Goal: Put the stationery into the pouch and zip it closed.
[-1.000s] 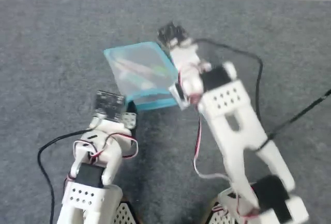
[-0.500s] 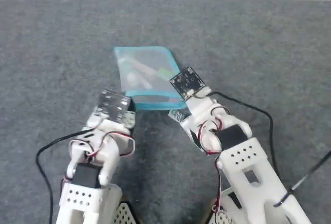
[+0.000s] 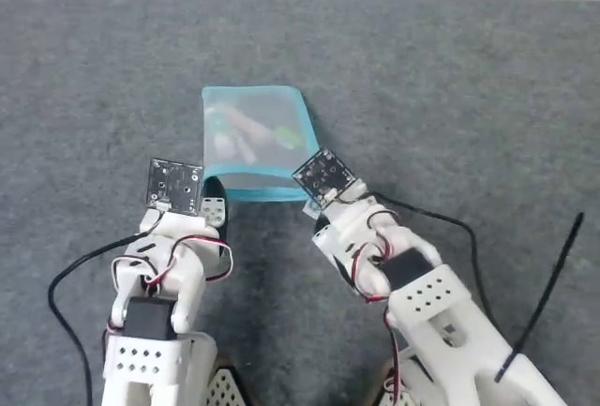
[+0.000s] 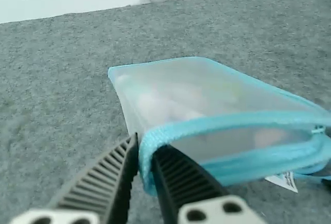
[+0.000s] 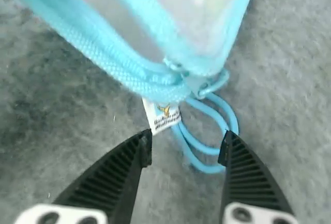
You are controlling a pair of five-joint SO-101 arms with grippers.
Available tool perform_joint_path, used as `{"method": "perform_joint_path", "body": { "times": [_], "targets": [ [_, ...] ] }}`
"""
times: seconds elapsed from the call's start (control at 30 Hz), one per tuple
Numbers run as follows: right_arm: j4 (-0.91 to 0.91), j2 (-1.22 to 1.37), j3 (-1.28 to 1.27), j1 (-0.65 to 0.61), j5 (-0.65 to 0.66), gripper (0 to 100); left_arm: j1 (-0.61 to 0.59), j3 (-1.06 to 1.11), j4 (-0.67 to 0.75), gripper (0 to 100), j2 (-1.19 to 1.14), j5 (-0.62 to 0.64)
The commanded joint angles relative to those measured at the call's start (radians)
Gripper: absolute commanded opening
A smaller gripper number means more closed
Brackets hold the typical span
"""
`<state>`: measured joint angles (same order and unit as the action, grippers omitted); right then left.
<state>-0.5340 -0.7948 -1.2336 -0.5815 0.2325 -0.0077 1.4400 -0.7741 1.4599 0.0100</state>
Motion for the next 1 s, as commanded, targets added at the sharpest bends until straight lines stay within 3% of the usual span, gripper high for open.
{"method": "perform_joint_path", "body": {
  "times": [0.0,0.33,0.87,0.97],
  "targets": [
    [0.12,-0.033,-0.025,-0.018,0.015,21.6,0.009,-0.067,-0.002,1,0.018,-0.012],
    [0.38,0.061,-0.044,-0.054,-0.058,21.6,0.015,-0.068,0.0,1,0.018,-0.012],
    [0.398,0.628,0.394,0.027,-0.071,21.5,0.017,-0.041,0.002,1,0.018,-0.011],
    [0.39,0.679,0.414,0.027,-0.061,16.2,0.017,-0.038,0.017,1,0.018,-0.011]
  ]
}}
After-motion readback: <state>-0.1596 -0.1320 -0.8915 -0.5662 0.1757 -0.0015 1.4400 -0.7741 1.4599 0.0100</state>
